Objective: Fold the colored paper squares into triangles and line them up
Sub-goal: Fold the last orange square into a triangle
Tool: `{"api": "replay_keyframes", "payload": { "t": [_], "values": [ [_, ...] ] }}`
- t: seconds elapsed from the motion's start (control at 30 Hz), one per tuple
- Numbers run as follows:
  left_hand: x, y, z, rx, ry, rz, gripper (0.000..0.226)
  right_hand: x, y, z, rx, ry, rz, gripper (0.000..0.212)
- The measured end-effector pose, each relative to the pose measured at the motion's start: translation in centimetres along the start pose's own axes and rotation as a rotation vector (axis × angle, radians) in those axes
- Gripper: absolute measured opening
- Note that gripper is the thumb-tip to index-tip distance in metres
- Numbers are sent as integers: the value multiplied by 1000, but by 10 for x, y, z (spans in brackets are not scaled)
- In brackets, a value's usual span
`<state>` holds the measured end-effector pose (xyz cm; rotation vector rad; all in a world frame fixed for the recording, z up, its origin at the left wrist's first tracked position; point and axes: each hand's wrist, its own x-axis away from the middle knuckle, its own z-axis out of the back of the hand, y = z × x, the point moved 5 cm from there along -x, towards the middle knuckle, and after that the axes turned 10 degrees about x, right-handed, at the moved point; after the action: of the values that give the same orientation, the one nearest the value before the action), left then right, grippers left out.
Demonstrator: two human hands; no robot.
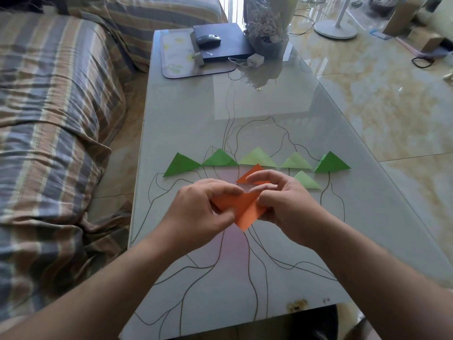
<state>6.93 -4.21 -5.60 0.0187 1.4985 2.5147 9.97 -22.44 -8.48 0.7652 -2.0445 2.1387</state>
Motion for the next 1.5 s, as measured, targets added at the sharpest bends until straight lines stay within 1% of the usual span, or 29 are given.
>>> {"api": "replay_keyframes", "payload": {
  "t": [0.07, 0.13, 0.2, 0.27, 0.33, 0.47, 0.6, 0.67, 0.73, 0.77, 0.8, 0.87, 0.97, 1.03, 1.07, 1.13, 1.2, 1.23, 1.3, 1.37, 1.43, 1.5],
  "values": [
    [-2, -6, 5, 117, -28, 131, 38, 0, -3, 3, -69, -19, -1, 45],
    [-3, -7, 7, 254, -68, 224, 43, 0, -4, 5, -127, -39, -12, 44],
    [-3, -4, 8, 322, -120, 248, 49, 0, -5, 5, -200, -57, -37, 40],
    [-4, 0, 9, 294, -153, 217, 54, 0, -5, 6, -239, -63, -51, 37],
    [-5, 1, 11, 305, -149, 224, 50, -1, -5, 7, -238, -57, -50, 36],
    [-6, -2, 13, 408, -154, 273, 40, 0, -5, 6, -200, -54, -35, 34],
    [-5, -6, 13, 477, -187, 333, 45, 0, -4, 4, -177, -31, -28, 32],
    [-6, -8, 13, 461, -157, 342, 34, 1, -4, 3, -164, -32, -25, 31],
    [-7, -11, 14, 424, -93, 328, 21, 1, -3, 2, -142, -41, -26, 30],
    [-8, -12, 14, 426, -67, 330, 19, 2, -3, 2, -139, -46, -30, 29],
    [-8, -12, 15, 440, -54, 338, 20, 2, -2, 1, -142, -50, -37, 28],
    [-8, -12, 16, 470, -72, 340, 32, 2, -2, 0, -147, -54, -45, 25],
    [-6, -8, 16, 455, -163, 308, 52, 2, -1, 0, -135, -45, -46, 20],
    [-4, -5, 13, 370, -215, 288, 56, 2, -1, 1, -106, -27, -46, 14],
    [-3, -4, 12, 323, -217, 272, 53, 2, -2, 0, -91, -23, -46, 10],
    [-4, -4, 10, 307, -152, 248, 34, 2, -1, -1, -77, -26, -39, 5],
    [-6, -8, 8, 390, -40, 268, 14, 2, 0, -2, -80, -27, -42, 15],
    [-6, -10, 5, 455, 12, 300, 12, 2, 1, -3, -89, -27, -49, 20],
    [-5, -13, 2, 583, 94, 375, 17, 3, 2, -5, -101, -35, -64, 20],
    [-5, -14, 1, 663, 151, 409, 26, 4, 2, -5, -55, -51, -78, 11],
    [-6, -15, 3, 660, 195, 390, 31, 5, 2, -5, 2, -62, -83, 4],
    [-5, -13, 7, 615, 231, 344, 28, 6, 1, -6, 12, -76, -81, 9]
  ]
}}
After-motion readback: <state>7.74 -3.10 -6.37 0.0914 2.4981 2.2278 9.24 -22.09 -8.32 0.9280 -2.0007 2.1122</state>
